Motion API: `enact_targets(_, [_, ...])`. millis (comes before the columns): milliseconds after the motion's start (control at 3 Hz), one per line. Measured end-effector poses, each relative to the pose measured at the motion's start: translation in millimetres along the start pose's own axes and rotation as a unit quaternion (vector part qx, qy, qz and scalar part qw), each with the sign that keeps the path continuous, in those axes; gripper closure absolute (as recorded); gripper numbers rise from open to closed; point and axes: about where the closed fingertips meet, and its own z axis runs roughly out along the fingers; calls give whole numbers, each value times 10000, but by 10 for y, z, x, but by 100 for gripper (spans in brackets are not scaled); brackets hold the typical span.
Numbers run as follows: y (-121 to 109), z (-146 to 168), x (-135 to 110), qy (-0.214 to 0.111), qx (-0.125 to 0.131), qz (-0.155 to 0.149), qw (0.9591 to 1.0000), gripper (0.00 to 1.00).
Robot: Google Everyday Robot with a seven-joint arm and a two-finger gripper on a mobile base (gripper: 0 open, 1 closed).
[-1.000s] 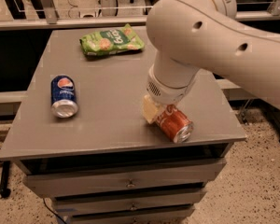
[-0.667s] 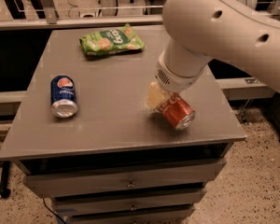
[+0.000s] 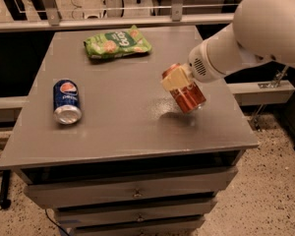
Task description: Place coke can upright
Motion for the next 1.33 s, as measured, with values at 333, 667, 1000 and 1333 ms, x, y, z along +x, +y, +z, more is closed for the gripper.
enact_targets(333, [-164,-22,-345,-1289,-337,223,9908,100])
enact_targets(667, [-515,-179,-636,-2623,-447,635,9619,100])
enact_targets(1000, [-837,-277,-592,-3496,-372,846,9323,100])
enact_targets(1333, [-807,-198,-525,-4045,-388,650,9114,100])
